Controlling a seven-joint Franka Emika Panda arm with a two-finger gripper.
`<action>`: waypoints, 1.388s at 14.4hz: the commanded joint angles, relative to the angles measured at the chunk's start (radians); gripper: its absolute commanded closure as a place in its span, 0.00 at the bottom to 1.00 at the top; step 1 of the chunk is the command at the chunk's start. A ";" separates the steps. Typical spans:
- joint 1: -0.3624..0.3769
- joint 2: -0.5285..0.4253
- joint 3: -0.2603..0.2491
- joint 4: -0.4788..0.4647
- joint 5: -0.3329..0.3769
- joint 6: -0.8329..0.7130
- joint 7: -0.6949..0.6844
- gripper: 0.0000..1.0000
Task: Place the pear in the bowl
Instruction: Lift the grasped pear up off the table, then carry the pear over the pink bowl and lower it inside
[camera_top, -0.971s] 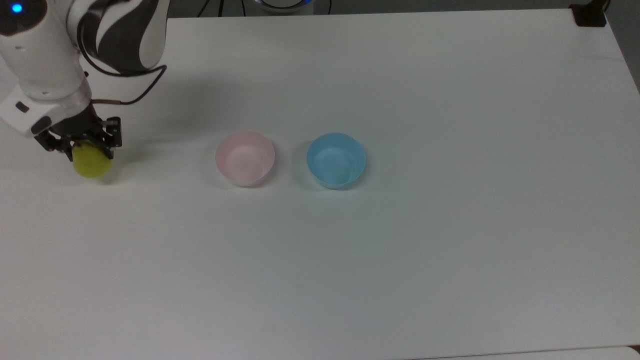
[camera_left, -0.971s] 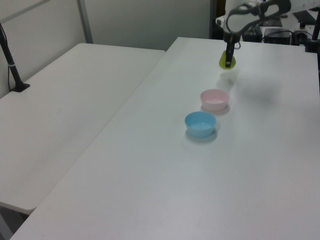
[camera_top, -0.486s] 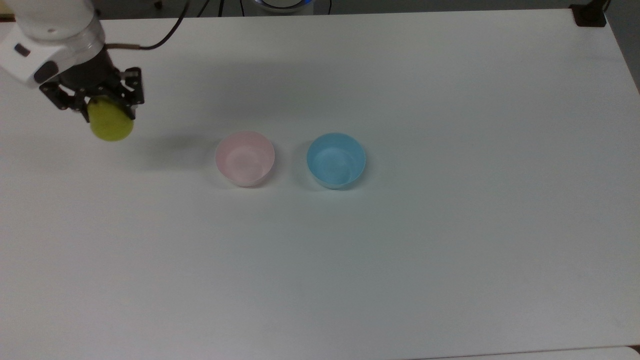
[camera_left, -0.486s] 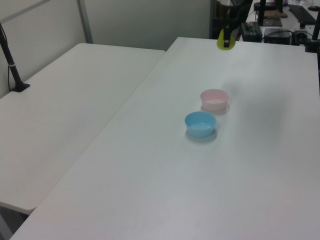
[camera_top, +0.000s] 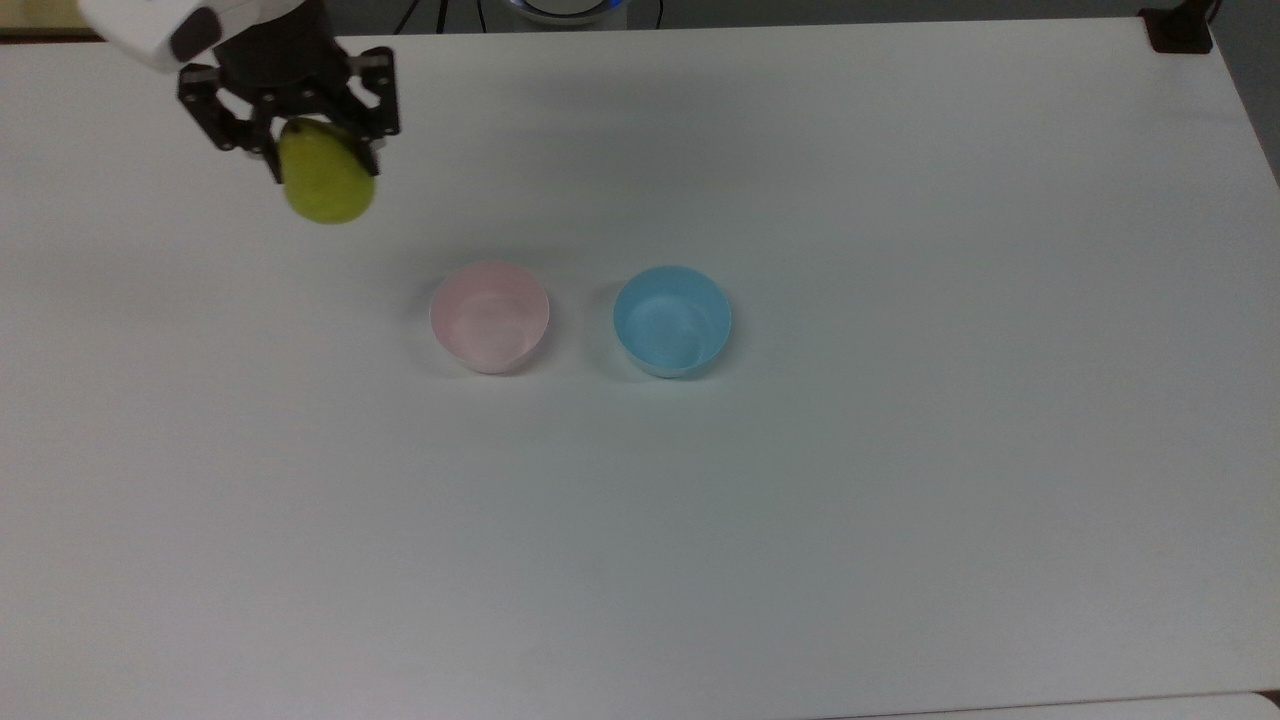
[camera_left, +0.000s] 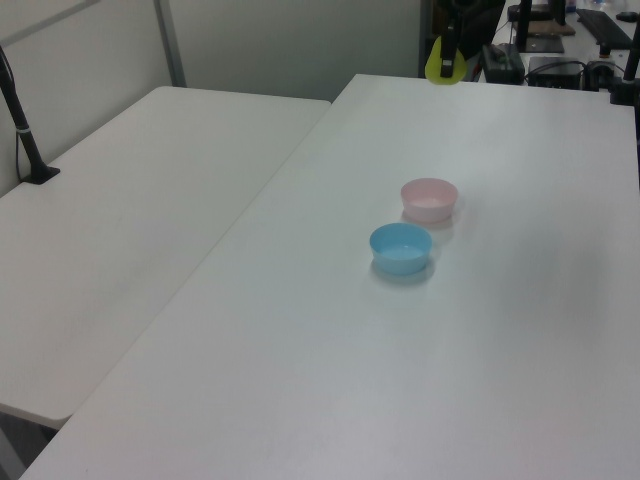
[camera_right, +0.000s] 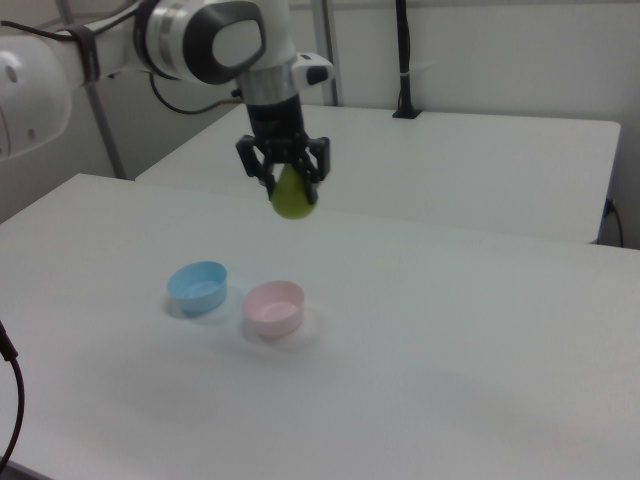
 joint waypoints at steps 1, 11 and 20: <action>0.063 -0.073 -0.011 -0.099 0.055 0.004 0.035 1.00; 0.132 -0.067 -0.011 -0.367 0.044 0.317 0.080 1.00; 0.141 0.002 -0.011 -0.457 -0.003 0.458 0.080 1.00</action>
